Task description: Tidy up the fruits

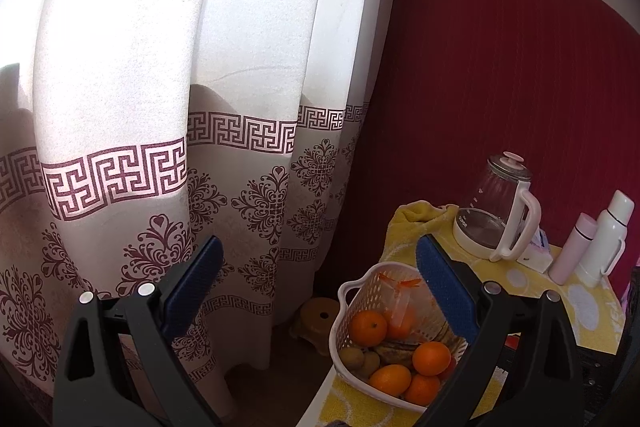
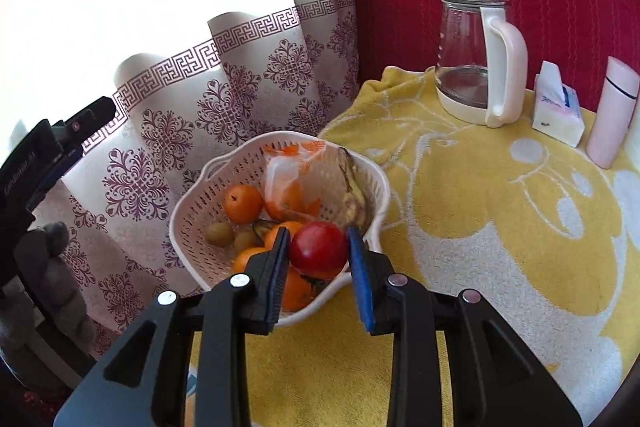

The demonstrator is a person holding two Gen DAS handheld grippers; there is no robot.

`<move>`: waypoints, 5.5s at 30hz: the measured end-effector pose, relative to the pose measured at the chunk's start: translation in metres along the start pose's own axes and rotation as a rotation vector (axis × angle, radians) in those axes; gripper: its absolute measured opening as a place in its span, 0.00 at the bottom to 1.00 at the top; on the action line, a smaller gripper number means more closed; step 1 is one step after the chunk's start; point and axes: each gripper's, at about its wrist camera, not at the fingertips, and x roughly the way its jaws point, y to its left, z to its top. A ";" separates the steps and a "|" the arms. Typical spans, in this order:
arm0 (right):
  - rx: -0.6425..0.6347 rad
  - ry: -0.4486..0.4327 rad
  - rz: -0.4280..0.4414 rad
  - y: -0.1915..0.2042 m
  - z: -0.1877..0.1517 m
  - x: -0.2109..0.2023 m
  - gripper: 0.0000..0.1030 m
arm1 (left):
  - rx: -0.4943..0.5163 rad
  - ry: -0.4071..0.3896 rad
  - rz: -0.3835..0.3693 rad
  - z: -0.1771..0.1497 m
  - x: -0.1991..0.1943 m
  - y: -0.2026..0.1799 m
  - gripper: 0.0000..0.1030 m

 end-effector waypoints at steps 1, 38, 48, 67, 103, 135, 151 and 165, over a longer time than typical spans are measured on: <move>-0.001 -0.002 0.010 0.003 0.002 0.001 0.35 | 0.000 0.000 0.000 0.000 0.000 0.000 0.96; -0.072 -0.146 -0.156 -0.013 -0.054 -0.060 0.91 | 0.229 0.034 0.117 -0.076 -0.018 -0.030 0.96; -0.133 -0.149 -0.165 0.001 -0.056 -0.064 0.95 | 0.267 0.046 0.074 -0.083 -0.019 -0.042 0.96; -0.186 -0.136 -0.214 0.014 -0.057 -0.058 0.95 | 0.276 0.062 0.070 -0.085 -0.015 -0.043 0.96; -0.244 -0.134 -0.298 0.022 -0.059 -0.050 0.95 | 0.283 0.081 0.069 -0.091 -0.008 -0.039 0.96; -0.254 -0.130 -0.297 0.025 -0.060 -0.048 0.95 | 0.294 0.092 0.066 -0.094 -0.005 -0.039 0.96; -0.250 -0.126 -0.299 0.025 -0.063 -0.045 0.95 | 0.292 0.099 0.067 -0.094 -0.002 -0.036 0.96; -0.250 -0.122 -0.293 0.024 -0.063 -0.046 0.95 | 0.297 0.104 0.067 -0.095 -0.001 -0.037 0.96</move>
